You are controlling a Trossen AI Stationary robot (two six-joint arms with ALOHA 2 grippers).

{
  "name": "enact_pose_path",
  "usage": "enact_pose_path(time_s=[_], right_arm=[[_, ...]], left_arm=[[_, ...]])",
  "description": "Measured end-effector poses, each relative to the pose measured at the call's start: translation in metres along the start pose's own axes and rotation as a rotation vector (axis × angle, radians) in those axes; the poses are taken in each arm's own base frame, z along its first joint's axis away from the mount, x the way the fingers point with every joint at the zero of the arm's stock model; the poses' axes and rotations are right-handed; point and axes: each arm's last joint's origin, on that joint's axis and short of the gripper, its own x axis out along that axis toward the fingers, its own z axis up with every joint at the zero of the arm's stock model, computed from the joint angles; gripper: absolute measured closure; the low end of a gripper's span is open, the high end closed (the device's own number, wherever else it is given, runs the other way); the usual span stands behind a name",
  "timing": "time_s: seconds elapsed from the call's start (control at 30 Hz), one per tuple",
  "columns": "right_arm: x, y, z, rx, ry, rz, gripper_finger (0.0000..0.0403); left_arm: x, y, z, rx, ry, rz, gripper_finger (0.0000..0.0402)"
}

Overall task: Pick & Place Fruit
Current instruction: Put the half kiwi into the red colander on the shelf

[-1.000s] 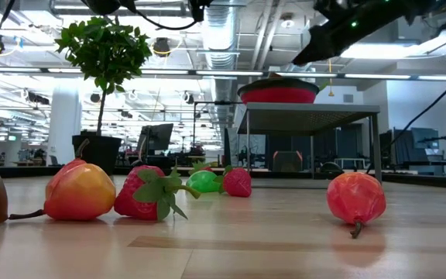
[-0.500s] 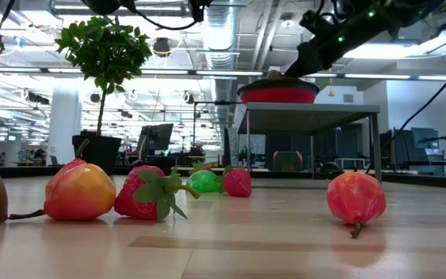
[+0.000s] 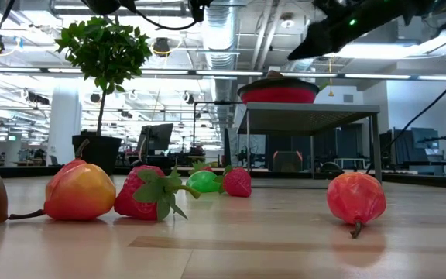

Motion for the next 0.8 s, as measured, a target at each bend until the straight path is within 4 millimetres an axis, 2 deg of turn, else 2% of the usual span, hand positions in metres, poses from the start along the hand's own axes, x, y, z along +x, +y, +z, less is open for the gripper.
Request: enact_pose_path(time_s=[0.17,0.43,0.67,0.8], right_arm=[[-0.027,-0.003,0.008,0.007,-0.057,0.041,0.0209],[-0.068,0.002,0.013,0.054,-0.113,0.172,0.027],[-0.09,0.014,0.006,0.097,-0.063,0.324,0.0322],[-0.098,0.025,0.001,0.095,-0.012,0.406,0.0342]], left_arm=[[0.0,0.0,0.0,0.0,0.0,0.0,0.0172],[0.0,-0.001,-0.001,-0.007,0.01,-0.022,0.0172],[0.0,-0.001,-0.007,-0.112,0.102,-0.083,0.0172],[-0.002,-0.009,-0.015,-0.136,0.178,-0.119,0.0172]])
